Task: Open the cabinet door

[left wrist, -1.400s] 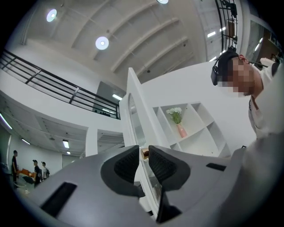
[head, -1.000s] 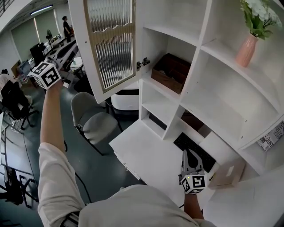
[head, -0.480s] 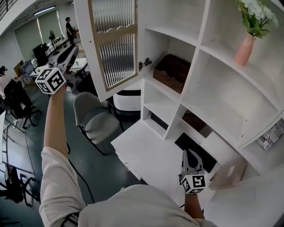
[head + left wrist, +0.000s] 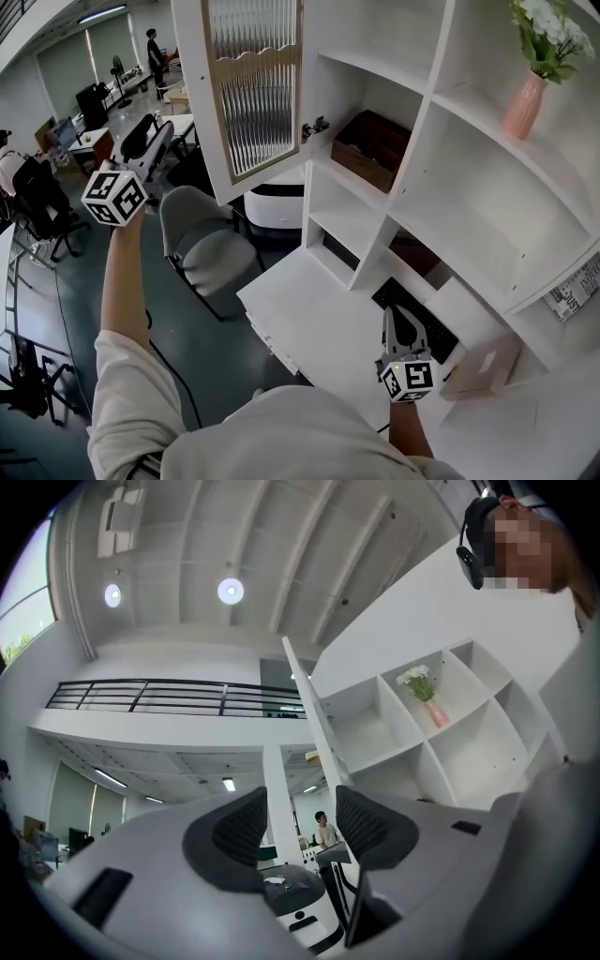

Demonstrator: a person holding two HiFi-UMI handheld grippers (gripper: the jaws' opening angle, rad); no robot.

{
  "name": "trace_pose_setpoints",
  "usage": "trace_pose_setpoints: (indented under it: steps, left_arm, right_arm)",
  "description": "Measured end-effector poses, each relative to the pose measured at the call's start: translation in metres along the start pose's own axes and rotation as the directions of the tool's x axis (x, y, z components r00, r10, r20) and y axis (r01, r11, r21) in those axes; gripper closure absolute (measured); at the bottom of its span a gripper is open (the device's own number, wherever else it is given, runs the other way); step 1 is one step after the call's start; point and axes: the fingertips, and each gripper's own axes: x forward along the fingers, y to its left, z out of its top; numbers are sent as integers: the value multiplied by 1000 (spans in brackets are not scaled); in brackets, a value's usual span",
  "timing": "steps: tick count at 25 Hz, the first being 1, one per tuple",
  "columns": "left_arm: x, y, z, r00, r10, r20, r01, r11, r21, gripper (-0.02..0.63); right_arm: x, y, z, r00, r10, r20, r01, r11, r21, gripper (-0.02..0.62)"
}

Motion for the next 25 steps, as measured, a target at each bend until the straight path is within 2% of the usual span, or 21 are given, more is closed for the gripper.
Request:
trace_pose_setpoints:
  steps: [12,25]
  left_arm:
    - [-50,-20,-28,996,83,-12,-83,996,13,280]
    - [-82,-40,-53,989,145,-25,-145,989,-6,264]
  right_arm:
    - [17,6,9,999,35,20,-34,999,-13,592]
    - [26,10,13,999,43,29,-43,999,-26,592]
